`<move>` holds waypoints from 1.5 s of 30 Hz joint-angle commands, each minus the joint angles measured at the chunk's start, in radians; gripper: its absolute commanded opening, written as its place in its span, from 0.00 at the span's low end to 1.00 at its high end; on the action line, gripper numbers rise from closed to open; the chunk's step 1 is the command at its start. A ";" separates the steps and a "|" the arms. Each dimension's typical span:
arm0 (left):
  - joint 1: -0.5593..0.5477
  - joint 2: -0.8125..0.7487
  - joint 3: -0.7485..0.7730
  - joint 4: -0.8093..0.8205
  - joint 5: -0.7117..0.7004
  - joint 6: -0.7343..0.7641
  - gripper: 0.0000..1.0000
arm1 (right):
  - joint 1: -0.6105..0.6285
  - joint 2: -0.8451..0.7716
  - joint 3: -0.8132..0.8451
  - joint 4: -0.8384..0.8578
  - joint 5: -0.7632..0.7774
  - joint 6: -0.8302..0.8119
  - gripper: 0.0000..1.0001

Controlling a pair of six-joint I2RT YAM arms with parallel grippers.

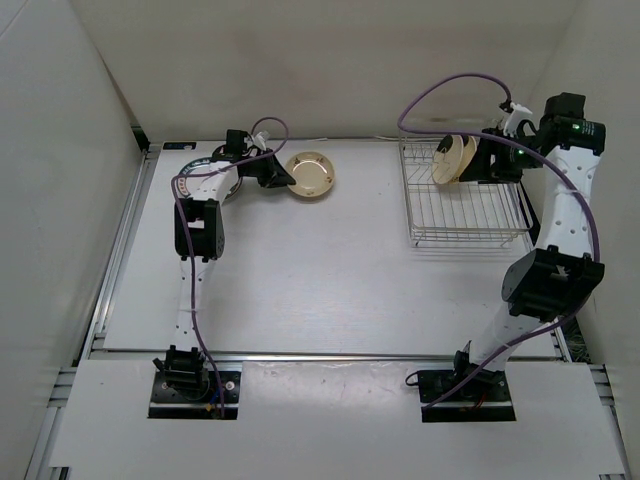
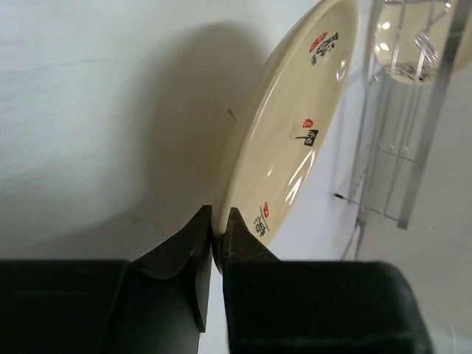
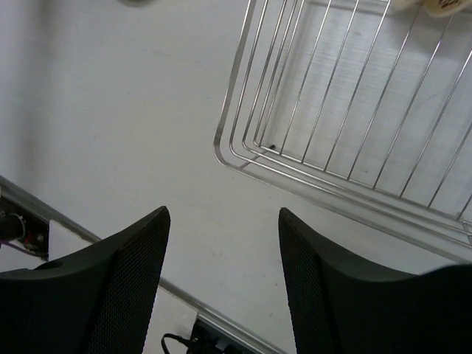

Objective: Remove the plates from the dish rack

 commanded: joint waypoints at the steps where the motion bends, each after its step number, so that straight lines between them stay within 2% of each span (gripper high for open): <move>1: -0.001 -0.043 0.046 0.036 -0.099 0.011 0.21 | 0.005 -0.024 -0.034 -0.029 0.002 -0.031 0.65; 3: -0.001 -0.043 0.037 0.036 -0.142 0.011 0.32 | 0.005 -0.024 -0.034 -0.029 -0.009 -0.031 0.65; 6: -0.001 -0.043 0.017 0.036 -0.161 0.022 0.39 | 0.005 -0.024 -0.025 -0.020 -0.009 -0.031 0.65; 8: -0.001 -0.043 0.003 0.036 -0.161 0.022 0.52 | 0.005 -0.013 -0.016 -0.019 -0.009 -0.021 0.65; 14: -0.001 -0.098 -0.046 0.025 -0.193 0.051 0.79 | 0.005 -0.003 -0.005 -0.001 -0.009 -0.011 0.65; 17: -0.001 -0.146 -0.101 -0.010 -0.259 0.060 0.88 | 0.005 0.022 0.007 0.057 0.041 0.049 0.65; 20: -0.010 -0.190 -0.152 -0.051 -0.305 0.083 0.91 | 0.025 0.057 0.074 0.170 0.231 0.133 0.65; 23: -0.010 -0.242 -0.184 -0.082 -0.363 0.121 0.91 | 0.037 0.117 0.139 0.211 0.339 0.176 0.65; 24: -0.010 -0.259 -0.198 -0.093 -0.374 0.132 0.91 | 0.046 0.146 0.172 0.229 0.418 0.186 0.65; 27: -0.010 -0.345 -0.209 -0.113 -0.383 0.178 0.91 | 0.095 0.192 0.208 0.263 0.508 0.195 0.65; 30: -0.010 -0.445 -0.218 -0.123 -0.322 0.219 0.92 | 0.132 0.238 0.233 0.272 0.581 0.195 0.65; 33: -0.010 -0.544 -0.227 -0.133 -0.193 0.261 0.92 | 0.164 0.289 0.259 0.293 0.673 0.209 0.65; 34: -0.019 -0.566 -0.239 -0.133 -0.131 0.270 0.92 | 0.178 0.301 0.286 0.306 0.692 0.209 0.65; 38: -0.019 -0.664 -0.293 -0.157 -0.041 0.307 0.92 | 0.189 0.367 0.358 0.333 0.719 0.221 0.64; 45: -0.019 -0.787 -0.347 -0.217 -0.107 0.370 0.92 | 0.198 0.476 0.420 0.344 0.741 0.221 0.60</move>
